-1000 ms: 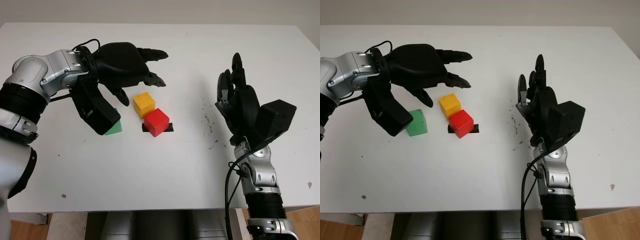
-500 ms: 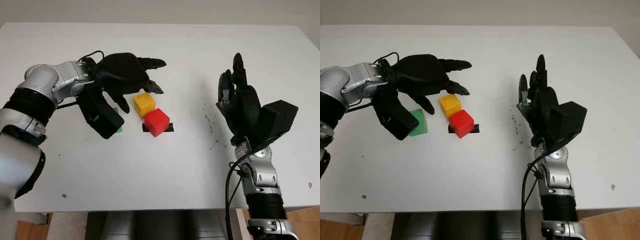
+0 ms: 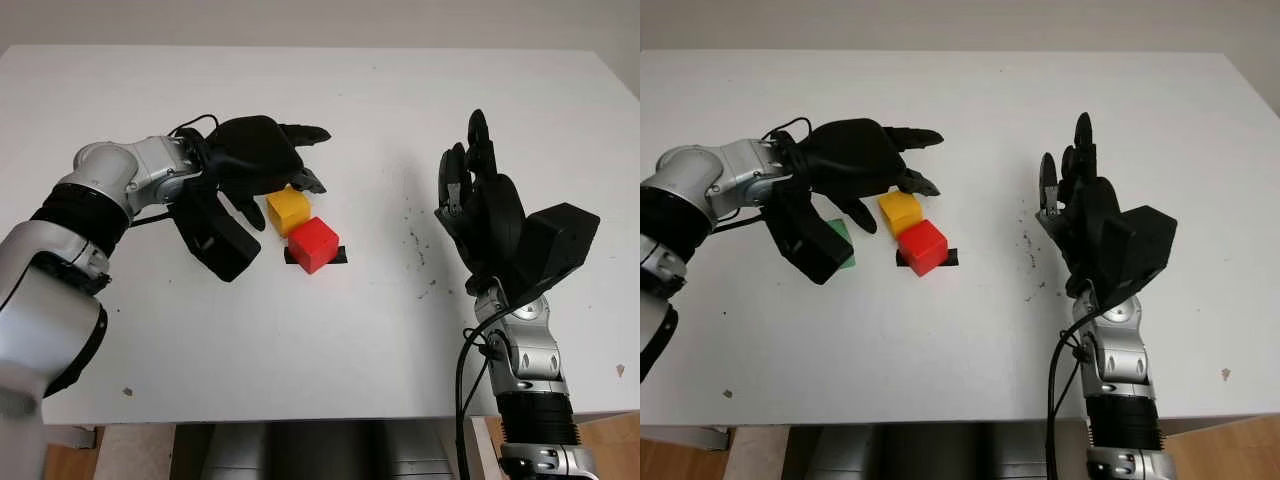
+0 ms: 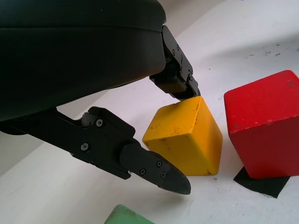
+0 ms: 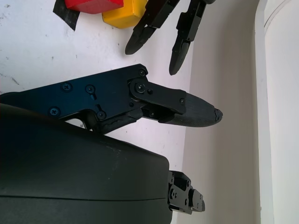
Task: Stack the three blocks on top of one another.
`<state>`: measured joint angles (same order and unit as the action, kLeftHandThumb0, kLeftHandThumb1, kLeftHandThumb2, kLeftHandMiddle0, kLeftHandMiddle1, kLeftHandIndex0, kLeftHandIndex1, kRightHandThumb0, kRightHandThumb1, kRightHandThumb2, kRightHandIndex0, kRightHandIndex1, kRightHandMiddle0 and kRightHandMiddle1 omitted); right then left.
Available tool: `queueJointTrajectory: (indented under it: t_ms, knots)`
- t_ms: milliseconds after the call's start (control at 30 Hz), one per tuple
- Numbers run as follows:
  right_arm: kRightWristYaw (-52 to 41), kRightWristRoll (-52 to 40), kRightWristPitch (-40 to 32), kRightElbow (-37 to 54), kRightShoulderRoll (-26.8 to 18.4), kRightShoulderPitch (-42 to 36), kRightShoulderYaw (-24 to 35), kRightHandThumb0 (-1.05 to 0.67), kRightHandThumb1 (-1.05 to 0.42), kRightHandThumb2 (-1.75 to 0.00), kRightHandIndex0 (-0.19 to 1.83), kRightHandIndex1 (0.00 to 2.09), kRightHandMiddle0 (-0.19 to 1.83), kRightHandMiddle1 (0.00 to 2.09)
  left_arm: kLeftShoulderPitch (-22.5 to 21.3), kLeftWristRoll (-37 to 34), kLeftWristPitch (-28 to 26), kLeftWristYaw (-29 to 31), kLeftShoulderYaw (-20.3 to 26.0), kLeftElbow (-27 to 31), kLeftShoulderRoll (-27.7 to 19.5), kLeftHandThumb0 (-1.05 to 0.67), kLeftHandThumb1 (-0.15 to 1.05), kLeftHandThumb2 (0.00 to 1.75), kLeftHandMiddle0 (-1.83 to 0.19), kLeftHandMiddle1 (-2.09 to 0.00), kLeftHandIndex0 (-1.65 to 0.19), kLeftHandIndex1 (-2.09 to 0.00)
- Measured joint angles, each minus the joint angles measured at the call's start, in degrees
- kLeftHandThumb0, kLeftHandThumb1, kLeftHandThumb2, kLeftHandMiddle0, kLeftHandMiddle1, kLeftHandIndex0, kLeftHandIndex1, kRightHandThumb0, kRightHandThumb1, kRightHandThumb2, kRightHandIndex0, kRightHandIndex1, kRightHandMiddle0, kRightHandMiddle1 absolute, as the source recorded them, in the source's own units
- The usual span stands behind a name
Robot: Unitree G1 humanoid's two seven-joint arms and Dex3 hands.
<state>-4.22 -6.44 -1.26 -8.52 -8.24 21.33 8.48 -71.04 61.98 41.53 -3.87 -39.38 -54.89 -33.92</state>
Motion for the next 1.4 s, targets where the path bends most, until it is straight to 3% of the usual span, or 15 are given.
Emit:
queueJointTrajectory:
  t_ms: [100, 133, 200, 400, 633, 933, 1100, 1267, 1400]
  knots:
    - [0.02, 0.06, 0.00, 0.00, -0.04, -0.12, 0.04, -0.64, -1.05, -0.64, -0.15, 0.06, -0.16, 0.05, -0.04, 0.49, -0.13, -2.08, -0.51, -1.05, 0.27, -0.52, 0.86, 0.06, -0.07, -0.06, -0.67, -0.18]
    - [-0.01, 0.06, 0.00, 0.00, -0.08, -0.15, 0.04, -0.64, -1.05, -0.64, -0.16, 0.05, -0.16, 0.05, -0.04, 0.57, -0.13, -2.54, -0.71, -1.32, 0.29, -0.52, 0.87, 0.06, -0.07, -0.06, -0.64, -0.30]
    - [-0.12, 0.02, 0.00, 0.00, -0.10, -0.16, 0.05, -0.63, -1.05, -0.64, -0.16, 0.05, -0.16, 0.05, -0.10, 0.74, -0.16, -3.07, -1.13, -1.91, 0.35, -0.51, 0.89, 0.06, -0.08, -0.06, -0.48, -0.74]
    - [0.04, -0.14, -0.02, 0.00, -0.05, -0.18, 0.07, -0.60, -1.05, -0.64, -0.15, 0.06, -0.14, 0.06, -0.38, 0.83, -0.44, -3.09, -1.84, -2.65, 0.82, -0.46, 0.92, 0.06, -0.16, -0.07, -0.49, -1.21]
    - [0.61, 0.10, -0.02, 0.00, -0.05, -0.18, -0.01, -0.60, -1.05, -0.64, -0.14, 0.06, -0.14, 0.06, -0.40, -0.35, -0.49, -1.88, -1.61, -2.59, 0.75, -0.34, 0.93, 0.05, -0.21, -0.08, -0.47, -1.26]
    - [0.62, -0.18, -0.02, -0.01, 0.11, -0.19, -0.07, -0.57, -1.05, -0.65, -0.16, 0.05, -0.16, 0.05, -0.38, -10.82, -1.55, 9.52, 3.76, -2.44, 0.53, -0.33, 0.95, 0.06, -0.27, -0.06, -0.34, -1.47]
    - [0.69, -0.10, 0.11, -0.16, 0.30, -0.19, -0.15, -0.58, -1.05, -0.64, -0.15, 0.05, -0.17, 0.05, -0.39, -14.57, -3.77, 14.49, 6.44, -1.80, 0.11, -0.36, 0.95, 0.06, -0.26, -0.05, -0.33, -1.48]
    - [0.61, -0.09, 0.15, -0.17, 0.35, -0.19, -0.14, -0.56, -1.05, -0.67, -0.15, 0.05, -0.16, 0.05, -0.39, -17.21, -5.27, 17.68, 8.66, 0.10, -0.66, -0.35, 0.94, 0.05, -0.27, -0.05, -0.34, -1.51]
    - [0.79, 0.12, 0.32, -0.17, 0.41, -0.20, -0.16, -0.57, -1.05, -0.65, -0.14, 0.06, -0.15, 0.06, -0.34, -23.46, -8.48, 23.52, 12.60, 3.88, -0.85, -0.36, 0.96, 0.06, -0.22, -0.04, -0.32, -1.55]
